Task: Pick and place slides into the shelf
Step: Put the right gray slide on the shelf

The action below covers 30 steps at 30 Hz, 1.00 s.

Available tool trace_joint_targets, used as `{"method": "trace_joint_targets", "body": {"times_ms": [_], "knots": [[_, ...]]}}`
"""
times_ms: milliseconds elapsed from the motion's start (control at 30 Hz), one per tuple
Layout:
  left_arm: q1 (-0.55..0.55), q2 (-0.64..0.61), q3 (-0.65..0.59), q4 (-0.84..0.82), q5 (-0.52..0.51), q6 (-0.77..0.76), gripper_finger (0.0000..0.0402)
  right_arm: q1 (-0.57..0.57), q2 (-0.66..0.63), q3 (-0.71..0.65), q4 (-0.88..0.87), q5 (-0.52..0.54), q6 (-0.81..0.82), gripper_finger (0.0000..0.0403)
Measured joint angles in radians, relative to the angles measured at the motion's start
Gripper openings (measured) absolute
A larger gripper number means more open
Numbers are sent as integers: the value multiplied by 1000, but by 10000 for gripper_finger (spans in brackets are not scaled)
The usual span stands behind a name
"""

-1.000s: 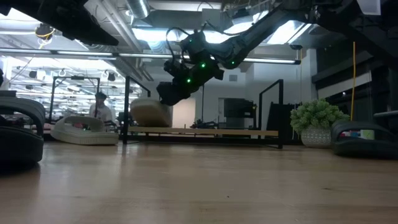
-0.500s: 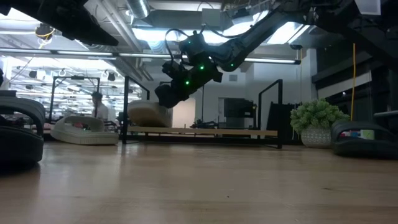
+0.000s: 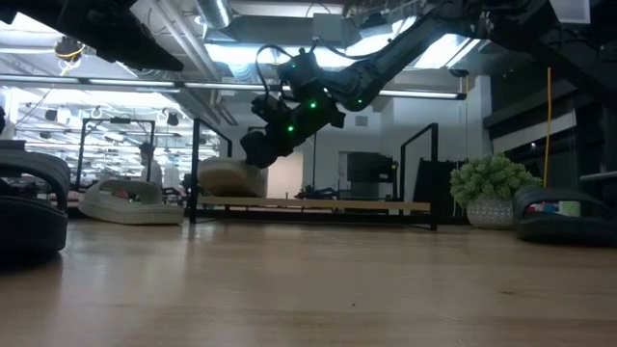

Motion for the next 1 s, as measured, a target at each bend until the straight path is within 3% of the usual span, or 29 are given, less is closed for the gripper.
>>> {"method": "trace_joint_targets", "body": {"times_ms": [367, 1000], "knots": [[0, 0, 0, 0, 0, 0, 0, 0, 0, 11, -8, -1, 3, 125], [0, 0, 0, -3, 0, -23, 0, 1, -1, 43, -29, 0, 6, 129]]}}
